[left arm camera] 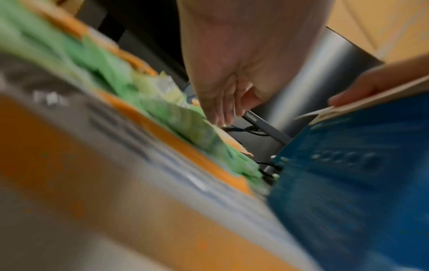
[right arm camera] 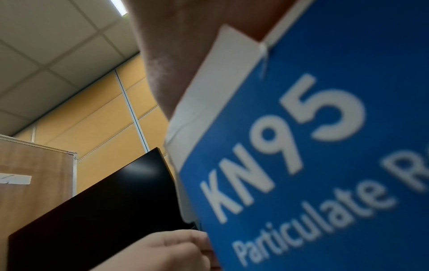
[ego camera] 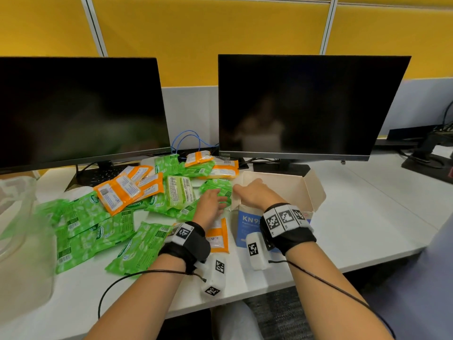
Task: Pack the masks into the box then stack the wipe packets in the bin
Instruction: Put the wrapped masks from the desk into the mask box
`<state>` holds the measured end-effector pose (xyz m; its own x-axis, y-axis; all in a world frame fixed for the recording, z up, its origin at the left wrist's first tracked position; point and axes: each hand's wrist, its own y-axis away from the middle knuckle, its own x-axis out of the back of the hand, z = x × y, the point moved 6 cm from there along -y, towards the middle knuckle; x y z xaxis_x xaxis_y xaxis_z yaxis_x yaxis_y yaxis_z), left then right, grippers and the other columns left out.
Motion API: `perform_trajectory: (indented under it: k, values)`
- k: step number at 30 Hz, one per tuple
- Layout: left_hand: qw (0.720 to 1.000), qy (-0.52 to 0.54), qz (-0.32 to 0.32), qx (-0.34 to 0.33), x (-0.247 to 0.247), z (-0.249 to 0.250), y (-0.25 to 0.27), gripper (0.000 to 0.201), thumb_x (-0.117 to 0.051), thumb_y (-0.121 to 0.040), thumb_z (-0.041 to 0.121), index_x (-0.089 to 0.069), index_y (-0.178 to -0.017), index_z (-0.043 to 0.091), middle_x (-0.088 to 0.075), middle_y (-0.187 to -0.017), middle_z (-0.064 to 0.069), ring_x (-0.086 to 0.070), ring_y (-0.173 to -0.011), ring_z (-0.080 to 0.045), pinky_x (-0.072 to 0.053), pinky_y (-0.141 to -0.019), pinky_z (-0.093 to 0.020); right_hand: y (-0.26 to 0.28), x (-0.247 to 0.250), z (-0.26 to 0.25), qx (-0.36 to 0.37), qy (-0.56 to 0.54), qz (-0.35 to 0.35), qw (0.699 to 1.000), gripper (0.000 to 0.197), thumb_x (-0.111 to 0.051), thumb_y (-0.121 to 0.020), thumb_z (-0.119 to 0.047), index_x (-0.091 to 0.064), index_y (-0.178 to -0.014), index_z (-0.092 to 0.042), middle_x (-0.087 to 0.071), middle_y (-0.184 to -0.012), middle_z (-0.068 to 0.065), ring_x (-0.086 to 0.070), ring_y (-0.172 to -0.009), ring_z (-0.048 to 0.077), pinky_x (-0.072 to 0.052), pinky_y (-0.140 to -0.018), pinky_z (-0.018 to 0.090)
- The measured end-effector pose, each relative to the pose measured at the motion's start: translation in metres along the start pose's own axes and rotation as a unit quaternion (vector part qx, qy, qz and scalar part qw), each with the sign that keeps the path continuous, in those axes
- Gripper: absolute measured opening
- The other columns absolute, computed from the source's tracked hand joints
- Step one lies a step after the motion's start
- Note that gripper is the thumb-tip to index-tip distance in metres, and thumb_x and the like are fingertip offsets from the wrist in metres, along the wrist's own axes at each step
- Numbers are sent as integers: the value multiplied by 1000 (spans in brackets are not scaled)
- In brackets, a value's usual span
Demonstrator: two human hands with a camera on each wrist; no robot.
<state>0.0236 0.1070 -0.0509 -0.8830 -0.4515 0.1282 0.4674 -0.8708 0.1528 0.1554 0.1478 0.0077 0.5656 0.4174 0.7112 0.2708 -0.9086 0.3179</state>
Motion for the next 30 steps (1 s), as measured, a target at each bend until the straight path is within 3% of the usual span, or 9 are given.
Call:
perform_trajectory:
  k: [2,4,7,9,12,15,17,19,30]
  values:
    - [978,-190,39,-80,19,5,-12,38,-39,-98,11,-47,-135,9,-54,-134,-13,-55,-117,-27,-42,-97,-34,-4,2,2,3,-5,11,1000,82,-46,-89,-49,-15,-147,0,-50,-137,17,-48,-123,31,-38,-100,39]
    - [936,-335,7,-110,22,0,-23,44,-48,-95,17,-44,-139,15,-48,-142,-10,-51,-123,-26,-40,-102,-34,-6,3,1,5,-5,14,1000,79,-44,-90,-48,-16,-148,-1,-51,-136,15,-49,-123,31,-38,-100,39]
    - [817,-558,-105,-96,15,-23,-37,53,-51,-93,35,-35,-144,36,-33,-152,-7,-33,-138,-28,-28,-113,-47,-8,3,1,6,-12,24,1000,76,-44,-90,-48,-18,-147,-4,-48,-138,15,-48,-123,31,-38,-99,40]
    - [771,-629,-63,-77,21,-26,-42,50,-47,-92,27,-38,-139,42,-30,-151,-10,-26,-139,-33,-20,-114,-52,-10,3,3,10,-12,31,999,76,-44,-90,-48,-19,-147,-4,-47,-139,15,-48,-123,31,-38,-99,39]
    - [732,-675,29,-93,18,-20,-45,42,-45,-89,11,-47,-129,24,-36,-140,-14,-28,-133,-36,-16,-112,-56,-11,2,5,10,-9,37,999,76,-43,-91,-48,-18,-148,-5,-45,-141,15,-47,-124,32,-37,-100,40]
    - [773,-607,-64,-174,-14,-20,-49,33,-53,-89,14,-52,-122,18,-46,-132,-8,-39,-128,-30,-32,-105,-46,-11,3,4,12,-3,47,999,75,-42,-91,-48,-18,-147,-5,-45,-141,16,-47,-124,32,-37,-99,40]
    - [794,-574,-116,-164,-30,-20,-51,38,-60,-88,28,-51,-123,15,-49,-128,-10,-43,-123,-31,-38,-100,-42,-11,3,4,14,-2,48,999,75,-42,-91,-49,-18,-147,-5,-45,-140,15,-47,-124,32,-37,-99,40]
    - [805,-567,-109,-137,-34,-20,-57,47,-65,-85,34,-50,-124,11,-49,-126,-12,-45,-120,-32,-39,-99,-40,-10,3,5,18,-3,48,999,74,-42,-91,-49,-19,-147,-6,-46,-139,15,-47,-123,32,-37,-98,40]
    - [775,-597,-80,-189,-46,-3,-56,23,-54,-92,8,-59,-112,-1,-61,-114,-20,-59,-107,-35,-47,-85,-38,-11,2,6,25,-4,44,999,72,-41,-91,-50,-21,-146,-7,-47,-138,15,-48,-121,32,-38,-97,40]
